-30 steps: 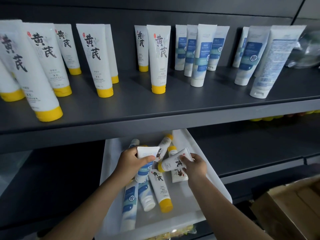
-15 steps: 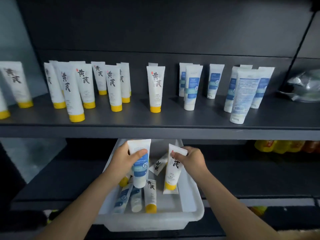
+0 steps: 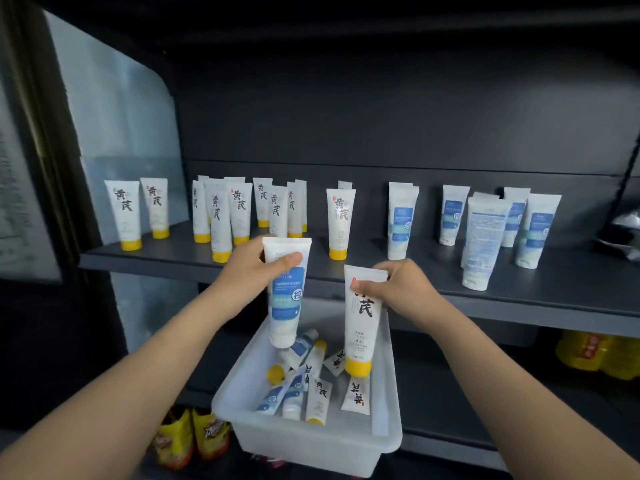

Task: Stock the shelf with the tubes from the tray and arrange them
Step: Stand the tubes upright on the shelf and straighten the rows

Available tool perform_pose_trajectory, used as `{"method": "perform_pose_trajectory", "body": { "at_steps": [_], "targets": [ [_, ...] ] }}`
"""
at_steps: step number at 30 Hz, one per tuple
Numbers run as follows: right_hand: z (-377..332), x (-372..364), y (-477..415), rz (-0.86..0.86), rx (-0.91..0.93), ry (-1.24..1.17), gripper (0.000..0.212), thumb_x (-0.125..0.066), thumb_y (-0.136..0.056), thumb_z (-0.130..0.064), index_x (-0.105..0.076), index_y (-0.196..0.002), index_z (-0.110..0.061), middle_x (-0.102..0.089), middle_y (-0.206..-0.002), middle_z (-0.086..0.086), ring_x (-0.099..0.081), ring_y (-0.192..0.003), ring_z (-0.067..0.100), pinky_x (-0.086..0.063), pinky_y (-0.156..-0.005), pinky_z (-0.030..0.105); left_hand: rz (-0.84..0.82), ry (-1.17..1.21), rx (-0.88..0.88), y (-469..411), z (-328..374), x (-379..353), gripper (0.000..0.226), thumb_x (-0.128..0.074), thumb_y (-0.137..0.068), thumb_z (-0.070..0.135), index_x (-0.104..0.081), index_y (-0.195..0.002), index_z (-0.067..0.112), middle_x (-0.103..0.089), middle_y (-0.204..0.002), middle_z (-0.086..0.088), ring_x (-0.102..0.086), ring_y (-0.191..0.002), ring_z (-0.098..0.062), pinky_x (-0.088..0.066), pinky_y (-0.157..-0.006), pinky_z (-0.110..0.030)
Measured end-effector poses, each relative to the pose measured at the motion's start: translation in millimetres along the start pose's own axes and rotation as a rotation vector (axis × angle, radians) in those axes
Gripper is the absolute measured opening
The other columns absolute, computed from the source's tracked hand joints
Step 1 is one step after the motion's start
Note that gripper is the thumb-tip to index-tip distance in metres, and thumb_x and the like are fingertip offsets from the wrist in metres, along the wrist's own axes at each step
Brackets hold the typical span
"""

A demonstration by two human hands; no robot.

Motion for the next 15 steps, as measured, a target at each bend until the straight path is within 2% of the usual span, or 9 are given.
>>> {"method": "perform_pose_trajectory", "body": {
  "at_steps": [3, 6, 8, 10, 12, 15],
  "targets": [
    [-29.8, 8.2, -5.1, -0.031, 0.045, -0.039, 0.017, -0.073, -0.079, -0.025, -0.069, -0.081, -0.009, -0.069, -0.072, -0.003, -0.061, -0.063, 0.007, -0.043, -0.051, 0.013, -0.015, -0.031, -0.021, -6.9, 22.9, 12.0, 0.01, -0.067, -0.083, 0.019, -0.06, -0.083, 0.026, -0.066, -0.089, 0.008, -0.062, -0.081, -0.005, -0.049, -0.07, -0.02],
    [-57.3, 17.9, -13.6, -0.034, 0.082, -0.032, 0.015, -0.074, -0.078, -0.026, -0.068, -0.074, -0.013, -0.064, -0.059, -0.011, -0.055, -0.049, -0.003, -0.037, -0.046, 0.01, -0.044, -0.056, -0.047, -19.0, 44.4, 21.5, 0.007, -0.067, -0.082, 0.017, -0.062, -0.082, 0.022, -0.068, -0.087, 0.005, -0.064, -0.077, -0.004, -0.051, -0.067, -0.018],
    [-74.8, 24.1, -20.4, -0.033, 0.106, -0.034, 0.018, -0.074, -0.078, -0.026, -0.07, -0.078, -0.008, -0.065, -0.06, -0.01, -0.054, -0.051, -0.002, -0.037, -0.049, 0.011, -0.048, -0.082, -0.078, -29.9, 58.2, 29.4, 0.006, -0.068, -0.082, 0.017, -0.063, -0.079, 0.017, -0.067, -0.08, 0.005, -0.063, -0.067, 0.003, -0.049, -0.062, -0.01],
    [-93.2, 29.8, -27.9, -0.032, 0.132, -0.025, 0.022, -0.073, -0.08, -0.026, -0.071, -0.081, -0.003, -0.068, -0.069, -0.003, -0.056, -0.06, 0.004, -0.039, -0.054, 0.013, -0.05, -0.106, -0.107, -42.5, 70.6, 37.4, 0.011, -0.069, -0.082, 0.019, -0.061, -0.074, 0.015, -0.064, -0.073, 0.005, -0.059, -0.06, 0.004, -0.045, -0.058, -0.009],
    [-112.0, 35.1, -37.5, -0.021, 0.162, 0.0, 0.026, -0.071, -0.081, -0.026, -0.07, -0.083, 0.0, -0.07, -0.075, 0.003, -0.056, -0.064, 0.009, -0.04, -0.058, 0.016, -0.079, -0.107, -0.115, -56.7, 79.2, 42.8, 0.01, -0.069, -0.082, 0.021, -0.062, -0.076, 0.015, -0.064, -0.073, 0.004, -0.06, -0.067, -0.002, -0.046, -0.065, -0.017],
    [-138.1, 43.0, -58.4, 0.009, 0.195, 0.018, 0.027, -0.07, -0.082, -0.024, -0.069, -0.086, 0.003, -0.07, -0.077, 0.004, -0.06, -0.068, 0.009, -0.043, -0.065, 0.019, -0.107, -0.098, -0.134, -82.7, 88.6, 51.6, 0.017, -0.068, -0.082, 0.023, -0.065, -0.091, 0.009, -0.067, -0.082, 0.003, -0.063, -0.077, -0.008, -0.048, -0.073, -0.025]
  ]
}}
Point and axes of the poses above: each hand's wrist, its own y-axis away from the middle knuckle, its own x-axis out of the back of the hand, z = x × y, the point moved 10 cm from there along -y, towards the middle knuckle
